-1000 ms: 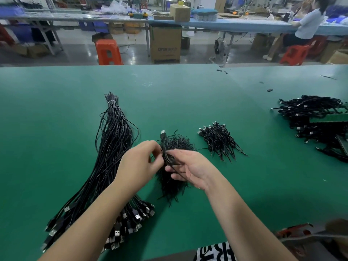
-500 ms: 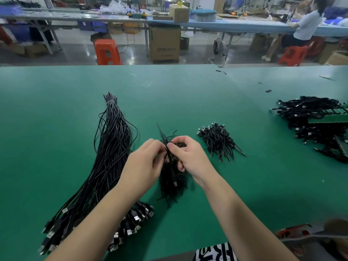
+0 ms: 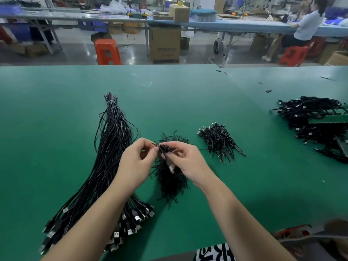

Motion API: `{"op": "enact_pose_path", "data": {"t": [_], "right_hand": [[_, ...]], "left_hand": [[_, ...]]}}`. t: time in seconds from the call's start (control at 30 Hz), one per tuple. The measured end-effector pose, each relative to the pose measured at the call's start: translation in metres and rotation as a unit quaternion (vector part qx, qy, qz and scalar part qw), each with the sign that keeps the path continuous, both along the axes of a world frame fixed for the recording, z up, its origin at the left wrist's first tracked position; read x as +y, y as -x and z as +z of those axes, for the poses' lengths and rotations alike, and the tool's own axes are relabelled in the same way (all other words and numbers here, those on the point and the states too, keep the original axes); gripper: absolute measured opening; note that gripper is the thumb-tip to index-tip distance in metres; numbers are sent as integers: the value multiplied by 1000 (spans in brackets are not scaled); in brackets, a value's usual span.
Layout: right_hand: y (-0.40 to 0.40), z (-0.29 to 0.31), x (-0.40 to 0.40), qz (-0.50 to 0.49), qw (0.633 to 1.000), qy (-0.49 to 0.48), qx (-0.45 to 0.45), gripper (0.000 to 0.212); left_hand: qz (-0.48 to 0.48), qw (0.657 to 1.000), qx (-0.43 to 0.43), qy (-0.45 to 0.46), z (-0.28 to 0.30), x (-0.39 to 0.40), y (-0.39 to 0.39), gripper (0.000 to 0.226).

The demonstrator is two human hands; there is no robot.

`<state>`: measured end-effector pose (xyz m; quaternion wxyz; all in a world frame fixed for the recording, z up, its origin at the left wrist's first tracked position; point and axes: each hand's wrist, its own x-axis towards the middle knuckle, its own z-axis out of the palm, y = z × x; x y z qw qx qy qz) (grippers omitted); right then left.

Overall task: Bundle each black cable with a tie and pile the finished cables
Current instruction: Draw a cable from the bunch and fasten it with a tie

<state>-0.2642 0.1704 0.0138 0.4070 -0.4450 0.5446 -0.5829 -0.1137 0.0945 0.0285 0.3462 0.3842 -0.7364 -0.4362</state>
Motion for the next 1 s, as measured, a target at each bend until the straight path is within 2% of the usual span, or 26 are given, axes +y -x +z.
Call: {"op": "enact_pose_path", "data": {"t": [0.07, 0.13, 0.2, 0.3, 0.4, 0.43, 0.5, 0.57, 0.67, 0.73, 0.8, 0.87, 1.0], "right_hand": [[0, 0, -1, -37, 999, -10, 38, 19], [1, -1, -1, -46, 998, -26, 24, 15], [1, -3, -1, -40, 998, -40, -4, 17], [1, -1, -2, -19, 997, -63, -33, 21], [2, -1, -1, 3, 993, -81, -80, 12], [2, -1, -1, 6, 993, -80, -89, 10], [2, -1, -2, 9, 993, -70, -91, 5], [4, 0, -1, 31, 993, -61, -93, 21], [7, 4, 3, 96, 989, -35, -107, 28], [6, 6, 3, 89, 993, -31, -67, 31], [5, 6, 0, 44, 999, -26, -15, 26], [4, 7, -2, 0, 1000, -26, 15, 17], [5, 6, -3, -15, 998, -60, 14, 16]], "left_hand": [[-10, 999, -24, 48, 3, 3, -1, 14], [-15, 979, -81, 188, 7, 8, -3, 10], [-40, 945, -120, 302, 8, 12, -4, 4], [-76, 904, -160, 390, 5, 11, -5, 4], [-94, 867, -190, 450, 0, 7, -7, 20], [-97, 869, -187, 447, -1, 7, -8, 20], [-95, 902, -155, 392, -1, 9, -9, 9], [-68, 944, -105, 305, -1, 9, -9, 5], [-15, 987, -57, 146, -1, 3, -8, 14], [-16, 998, -27, 50, 0, -1, -8, 19], [-30, 1000, -7, 2, 0, -2, -9, 20], [-37, 999, -19, 31, 0, 1, -7, 18], [-50, 964, -72, 251, 4, 10, -6, 12]]}}
